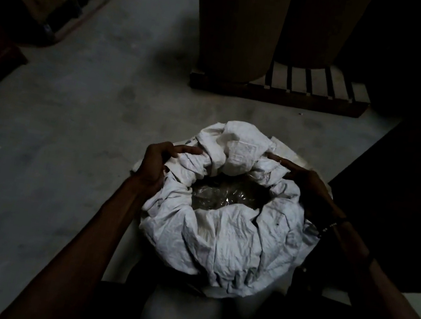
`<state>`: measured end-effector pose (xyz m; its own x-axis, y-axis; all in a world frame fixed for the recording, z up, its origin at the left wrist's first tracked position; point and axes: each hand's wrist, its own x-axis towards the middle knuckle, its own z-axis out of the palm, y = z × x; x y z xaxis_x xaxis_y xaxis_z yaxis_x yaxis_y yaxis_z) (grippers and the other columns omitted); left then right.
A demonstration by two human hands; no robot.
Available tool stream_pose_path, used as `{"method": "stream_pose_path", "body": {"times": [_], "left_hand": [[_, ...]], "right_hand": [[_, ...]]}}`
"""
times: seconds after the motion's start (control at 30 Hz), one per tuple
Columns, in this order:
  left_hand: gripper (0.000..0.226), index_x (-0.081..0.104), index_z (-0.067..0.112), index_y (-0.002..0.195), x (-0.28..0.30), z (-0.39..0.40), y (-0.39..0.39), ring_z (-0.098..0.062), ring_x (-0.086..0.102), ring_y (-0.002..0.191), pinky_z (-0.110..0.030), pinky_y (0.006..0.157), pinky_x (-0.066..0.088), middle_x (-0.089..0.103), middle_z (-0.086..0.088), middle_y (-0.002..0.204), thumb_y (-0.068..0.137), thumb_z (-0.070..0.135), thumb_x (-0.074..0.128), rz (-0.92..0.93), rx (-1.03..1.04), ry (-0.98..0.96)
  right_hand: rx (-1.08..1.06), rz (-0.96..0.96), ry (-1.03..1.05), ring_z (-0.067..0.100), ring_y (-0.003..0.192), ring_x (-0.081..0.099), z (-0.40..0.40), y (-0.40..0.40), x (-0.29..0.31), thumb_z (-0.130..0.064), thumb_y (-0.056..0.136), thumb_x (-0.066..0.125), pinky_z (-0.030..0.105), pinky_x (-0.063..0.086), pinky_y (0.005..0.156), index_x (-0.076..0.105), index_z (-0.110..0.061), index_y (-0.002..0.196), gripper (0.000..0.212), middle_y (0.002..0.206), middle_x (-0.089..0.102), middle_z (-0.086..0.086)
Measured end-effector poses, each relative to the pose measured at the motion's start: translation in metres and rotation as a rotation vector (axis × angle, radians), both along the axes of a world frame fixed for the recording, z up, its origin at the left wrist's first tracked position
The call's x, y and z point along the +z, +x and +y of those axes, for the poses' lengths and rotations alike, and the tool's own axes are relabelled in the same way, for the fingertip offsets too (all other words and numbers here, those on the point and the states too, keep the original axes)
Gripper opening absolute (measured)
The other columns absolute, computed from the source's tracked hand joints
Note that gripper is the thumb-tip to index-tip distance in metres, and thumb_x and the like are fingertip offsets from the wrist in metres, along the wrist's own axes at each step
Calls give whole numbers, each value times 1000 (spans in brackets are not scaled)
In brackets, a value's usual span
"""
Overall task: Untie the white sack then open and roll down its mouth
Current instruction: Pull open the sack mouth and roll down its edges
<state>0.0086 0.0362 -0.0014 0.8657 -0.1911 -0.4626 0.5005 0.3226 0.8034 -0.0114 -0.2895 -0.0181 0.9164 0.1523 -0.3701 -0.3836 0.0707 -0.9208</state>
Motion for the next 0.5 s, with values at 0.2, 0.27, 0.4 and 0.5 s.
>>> {"method": "stream_pose_path", "body": {"times": [0.2,0.27,0.4,0.5], "left_hand": [[71,44,-17,139,-6,6,5,-51,44,137,-56,121,28,48,-39,142,80,22,33,125,38,-183],[67,48,-17,135,-8,8,5,-48,49,135,-52,120,33,53,-35,139,82,22,36,127,75,-222],[55,70,-7,110,-6,15,3,-42,65,113,-47,111,42,67,-28,122,89,28,35,112,123,-243],[55,69,-5,115,-8,24,5,-42,63,115,-49,112,41,66,-27,126,89,29,34,103,111,-280]], "right_hand": [[-193,-55,-32,-1,76,75,9,-6,18,7,102,46,21,59,74,80,-9,99,38,80,80,-8],[-82,14,66,5,80,78,18,-12,27,-2,107,38,18,61,71,69,-3,110,32,85,82,1],[-175,113,71,13,71,73,6,-8,21,-13,104,51,35,56,77,63,6,131,35,74,77,-2],[-68,231,178,22,91,75,0,-6,20,-18,104,45,37,60,87,71,-4,129,39,94,81,11]]}}
